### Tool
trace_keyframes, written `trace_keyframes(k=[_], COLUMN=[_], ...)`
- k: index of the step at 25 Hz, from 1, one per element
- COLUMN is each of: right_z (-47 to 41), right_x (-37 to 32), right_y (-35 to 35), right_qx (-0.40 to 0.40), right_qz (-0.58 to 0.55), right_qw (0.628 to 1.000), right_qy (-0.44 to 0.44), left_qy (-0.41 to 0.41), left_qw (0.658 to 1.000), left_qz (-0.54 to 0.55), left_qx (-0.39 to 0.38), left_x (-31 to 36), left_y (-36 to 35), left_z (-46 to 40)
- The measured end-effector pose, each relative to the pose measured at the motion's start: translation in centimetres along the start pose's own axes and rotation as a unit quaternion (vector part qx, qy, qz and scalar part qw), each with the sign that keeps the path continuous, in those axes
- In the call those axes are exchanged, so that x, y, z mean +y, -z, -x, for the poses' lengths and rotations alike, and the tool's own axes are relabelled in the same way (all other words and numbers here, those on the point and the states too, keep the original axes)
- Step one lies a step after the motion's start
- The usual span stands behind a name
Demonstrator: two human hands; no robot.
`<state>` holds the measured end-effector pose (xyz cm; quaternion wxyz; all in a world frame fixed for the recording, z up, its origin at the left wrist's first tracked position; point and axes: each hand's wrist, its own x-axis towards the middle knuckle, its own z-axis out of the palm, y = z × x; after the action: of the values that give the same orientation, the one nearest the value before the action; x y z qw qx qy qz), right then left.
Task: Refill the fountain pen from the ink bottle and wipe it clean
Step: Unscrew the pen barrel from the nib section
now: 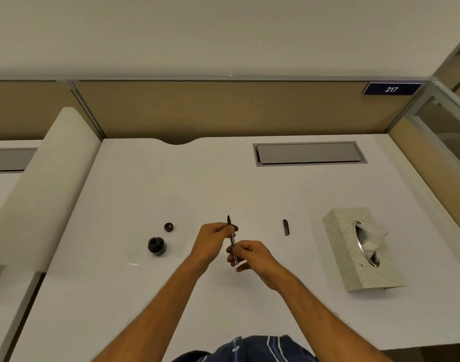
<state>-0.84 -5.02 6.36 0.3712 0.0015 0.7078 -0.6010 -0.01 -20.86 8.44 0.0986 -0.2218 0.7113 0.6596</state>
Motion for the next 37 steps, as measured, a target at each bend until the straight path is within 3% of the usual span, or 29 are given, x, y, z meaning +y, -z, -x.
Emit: trace_keyframes(k=[13,18,23,28,33,37], right_z=[0.4,1.1,2.3,3.0,3.6,4.0], right_x=[-0.8,-0.4,-1.0,-0.9,-0.9,-1.1], right_y=[-3.1,-5.1,-5.4,-5.6,-6.3,-6.8], right_qx=[0.090,0.192,0.110,0.115,0.046,0.063], right_qz=[0.009,0.014,-0.048,-0.060,-0.138,-0.138], right_qw=[0.996,0.981,0.993,0.991,0.989,0.988], right_qy=[0.006,0.012,0.020,0.023,-0.004,-0.001], left_qy=[-0.002,-0.010,-0.007,-0.003,0.006,0.006], left_qw=[1.000,0.999,0.998,0.998,0.997,0.997], left_qz=[0.014,0.030,0.063,0.060,0.080,0.081], left_qx=[0.006,0.028,0.021,0.012,0.013,0.007], left_x=[-0.2,0.0,0.1,-0.4,-0.8,-0.7], left_y=[2.0,2.1,2.7,2.7,2.7,2.7], left_z=[0.5,1.9,2.8,3.5,4.2,4.7])
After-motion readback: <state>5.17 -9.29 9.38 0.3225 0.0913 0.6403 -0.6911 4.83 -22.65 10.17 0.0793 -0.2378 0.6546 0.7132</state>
